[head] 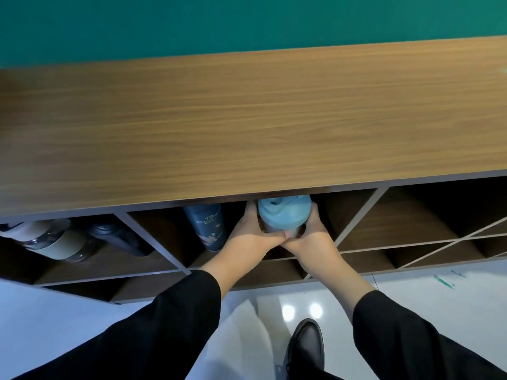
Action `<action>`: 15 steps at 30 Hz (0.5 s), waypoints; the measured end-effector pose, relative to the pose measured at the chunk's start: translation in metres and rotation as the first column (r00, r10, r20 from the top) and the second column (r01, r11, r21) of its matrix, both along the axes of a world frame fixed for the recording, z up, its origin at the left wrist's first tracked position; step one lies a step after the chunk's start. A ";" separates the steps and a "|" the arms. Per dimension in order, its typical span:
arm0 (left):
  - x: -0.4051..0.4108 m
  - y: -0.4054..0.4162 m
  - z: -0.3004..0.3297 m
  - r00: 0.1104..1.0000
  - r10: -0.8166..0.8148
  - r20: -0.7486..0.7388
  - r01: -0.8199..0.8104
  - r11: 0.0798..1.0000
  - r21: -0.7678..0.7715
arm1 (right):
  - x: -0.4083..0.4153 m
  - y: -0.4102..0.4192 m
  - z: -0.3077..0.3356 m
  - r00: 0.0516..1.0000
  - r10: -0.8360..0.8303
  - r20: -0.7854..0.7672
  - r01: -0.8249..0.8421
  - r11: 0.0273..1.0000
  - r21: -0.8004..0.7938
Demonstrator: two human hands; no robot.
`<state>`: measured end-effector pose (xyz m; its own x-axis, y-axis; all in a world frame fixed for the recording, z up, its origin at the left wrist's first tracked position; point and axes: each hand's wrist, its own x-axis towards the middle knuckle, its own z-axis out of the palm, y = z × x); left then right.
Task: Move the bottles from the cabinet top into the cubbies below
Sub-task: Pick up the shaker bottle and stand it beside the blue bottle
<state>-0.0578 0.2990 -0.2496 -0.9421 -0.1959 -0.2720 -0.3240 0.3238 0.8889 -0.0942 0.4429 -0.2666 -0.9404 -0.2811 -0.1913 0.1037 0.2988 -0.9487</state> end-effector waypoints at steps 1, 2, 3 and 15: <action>-0.004 0.001 -0.002 1.000 0.000 0.010 0.000 1.000 -0.004 | -0.004 0.000 -0.003 1.000 -0.012 -0.002 0.012 1.000 0.005; -0.008 0.002 -0.005 1.000 0.002 0.016 -0.002 1.000 -0.009 | -0.008 -0.001 -0.005 1.000 -0.027 -0.002 0.027 1.000 0.008; -0.011 0.003 -0.008 1.000 0.008 0.023 -0.007 1.000 -0.018 | -0.011 -0.002 -0.007 0.999 -0.039 -0.002 0.039 0.999 0.032; -0.023 0.015 -0.025 0.999 0.018 0.040 -0.017 0.999 -0.035 | -0.027 0.006 -0.025 0.995 -0.058 0.076 0.047 0.988 0.148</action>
<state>-0.0811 0.3144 -0.2745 -0.9269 -0.2219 -0.3029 -0.3654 0.3478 0.8634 -0.1213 0.4489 -0.2915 -0.9332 -0.1954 -0.3015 0.1963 0.4255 -0.8834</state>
